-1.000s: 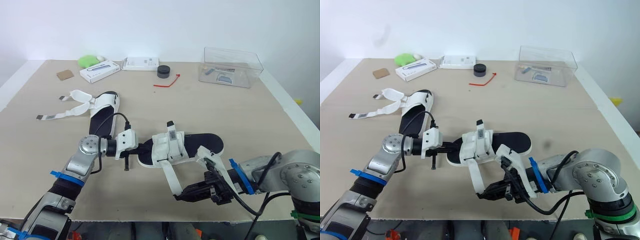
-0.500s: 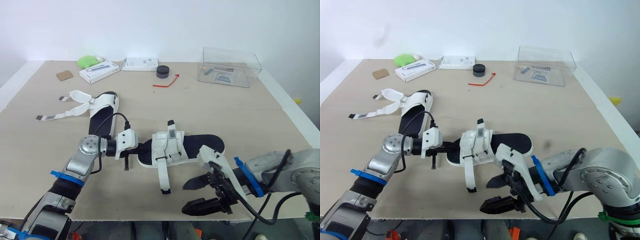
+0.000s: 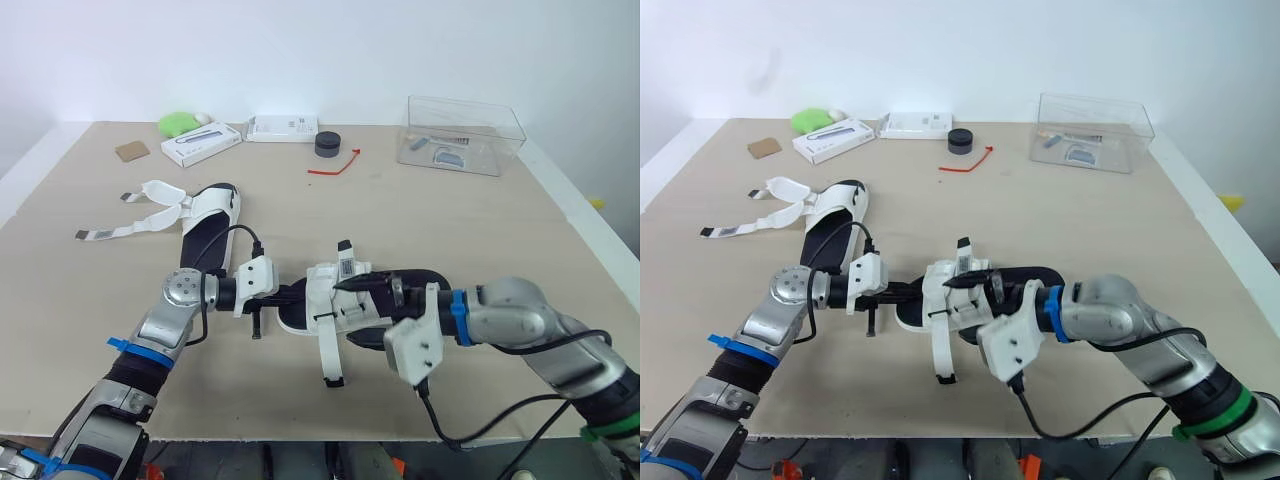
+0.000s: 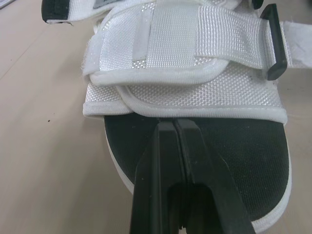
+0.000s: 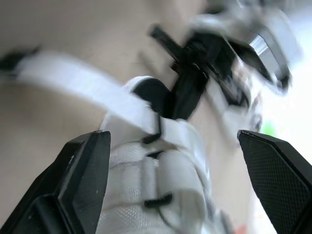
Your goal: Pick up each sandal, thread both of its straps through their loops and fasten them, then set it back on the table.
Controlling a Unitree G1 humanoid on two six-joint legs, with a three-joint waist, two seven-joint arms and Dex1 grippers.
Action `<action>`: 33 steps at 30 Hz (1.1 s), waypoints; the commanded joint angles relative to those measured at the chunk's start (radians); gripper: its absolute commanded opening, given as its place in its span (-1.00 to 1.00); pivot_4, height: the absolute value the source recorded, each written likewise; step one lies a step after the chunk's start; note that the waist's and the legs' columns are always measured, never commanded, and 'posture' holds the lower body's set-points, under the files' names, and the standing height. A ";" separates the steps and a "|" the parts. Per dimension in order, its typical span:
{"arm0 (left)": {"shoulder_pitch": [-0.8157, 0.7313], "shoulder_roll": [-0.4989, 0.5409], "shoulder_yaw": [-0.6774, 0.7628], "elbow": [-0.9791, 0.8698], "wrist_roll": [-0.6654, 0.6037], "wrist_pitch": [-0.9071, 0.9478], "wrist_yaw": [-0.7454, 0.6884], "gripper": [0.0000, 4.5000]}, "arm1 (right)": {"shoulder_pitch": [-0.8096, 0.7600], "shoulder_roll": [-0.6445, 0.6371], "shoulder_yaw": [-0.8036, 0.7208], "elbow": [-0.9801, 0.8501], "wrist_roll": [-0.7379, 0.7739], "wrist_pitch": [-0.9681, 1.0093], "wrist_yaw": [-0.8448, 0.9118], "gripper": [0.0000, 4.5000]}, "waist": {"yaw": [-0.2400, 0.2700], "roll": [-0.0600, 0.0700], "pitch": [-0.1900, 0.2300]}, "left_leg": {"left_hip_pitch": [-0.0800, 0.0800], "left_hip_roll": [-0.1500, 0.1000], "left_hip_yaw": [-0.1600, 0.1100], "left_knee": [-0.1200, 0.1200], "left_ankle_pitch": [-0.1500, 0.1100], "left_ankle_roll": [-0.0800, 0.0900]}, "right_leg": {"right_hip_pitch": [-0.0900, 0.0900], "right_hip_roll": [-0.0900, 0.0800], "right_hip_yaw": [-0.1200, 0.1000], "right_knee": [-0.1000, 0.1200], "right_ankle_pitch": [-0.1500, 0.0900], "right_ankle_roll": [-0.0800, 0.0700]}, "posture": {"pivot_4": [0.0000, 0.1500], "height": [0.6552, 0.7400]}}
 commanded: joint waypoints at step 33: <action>0.055 0.039 -0.006 -0.065 0.021 0.047 0.019 -1.00 | -0.166 0.176 0.128 0.181 0.049 -0.230 0.151 0.98 | -0.002 0.000 0.000 | 0.010 0.003 0.006 -0.004 -0.001 0.001 | 0.003 0.004 0.009 0.003 0.003 -0.011 | 1.00 1.00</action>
